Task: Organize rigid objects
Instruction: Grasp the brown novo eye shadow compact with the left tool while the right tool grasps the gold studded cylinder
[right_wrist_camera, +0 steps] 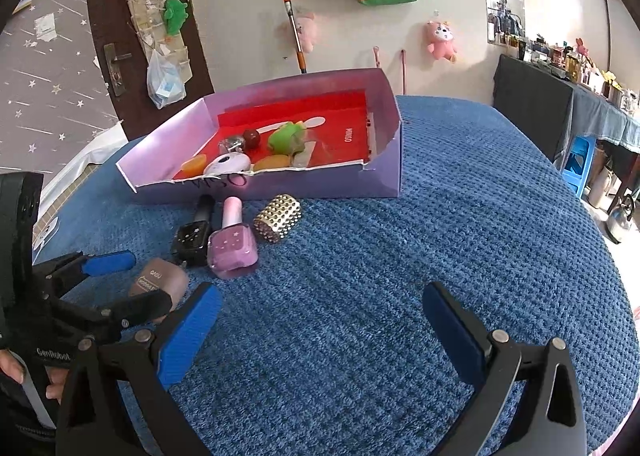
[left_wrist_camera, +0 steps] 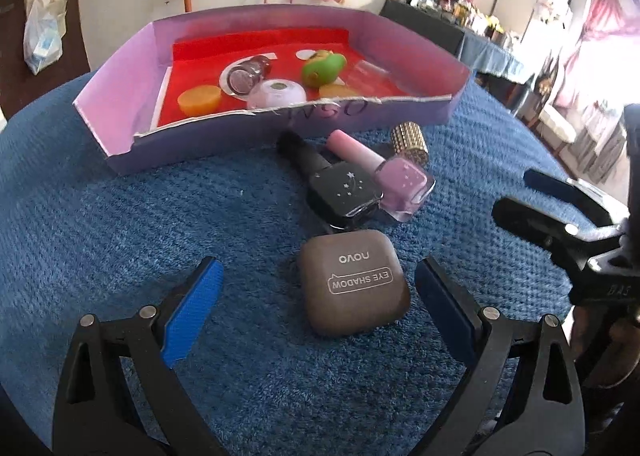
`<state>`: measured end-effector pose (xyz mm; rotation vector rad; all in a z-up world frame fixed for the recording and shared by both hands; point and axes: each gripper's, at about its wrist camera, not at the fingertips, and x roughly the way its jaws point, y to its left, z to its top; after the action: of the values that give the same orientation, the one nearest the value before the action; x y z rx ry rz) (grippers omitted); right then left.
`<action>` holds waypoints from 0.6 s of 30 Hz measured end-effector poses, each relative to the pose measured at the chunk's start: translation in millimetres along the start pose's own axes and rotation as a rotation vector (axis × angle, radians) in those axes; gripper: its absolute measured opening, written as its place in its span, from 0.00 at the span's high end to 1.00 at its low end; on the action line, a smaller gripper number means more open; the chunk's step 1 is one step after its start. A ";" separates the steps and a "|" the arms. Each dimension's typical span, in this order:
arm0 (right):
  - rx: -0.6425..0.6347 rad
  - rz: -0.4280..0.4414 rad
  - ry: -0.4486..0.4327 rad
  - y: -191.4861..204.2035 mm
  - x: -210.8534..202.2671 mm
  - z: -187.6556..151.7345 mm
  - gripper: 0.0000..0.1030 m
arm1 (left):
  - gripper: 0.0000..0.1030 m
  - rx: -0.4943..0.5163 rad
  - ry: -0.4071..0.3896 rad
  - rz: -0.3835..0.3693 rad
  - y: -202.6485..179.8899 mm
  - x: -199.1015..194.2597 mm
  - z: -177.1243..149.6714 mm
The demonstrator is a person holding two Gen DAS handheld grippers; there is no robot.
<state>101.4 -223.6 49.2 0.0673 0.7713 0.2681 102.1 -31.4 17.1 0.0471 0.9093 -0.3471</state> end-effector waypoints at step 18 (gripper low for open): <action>0.100 0.065 0.063 -4.0 40.4 34.7 0.00 | 0.06 -0.083 -0.004 0.108 65.0 -9.1 7.2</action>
<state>154.2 -215.6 46.0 0.1790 0.8461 0.2945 122.9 31.0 21.7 0.0186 0.9127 -0.2090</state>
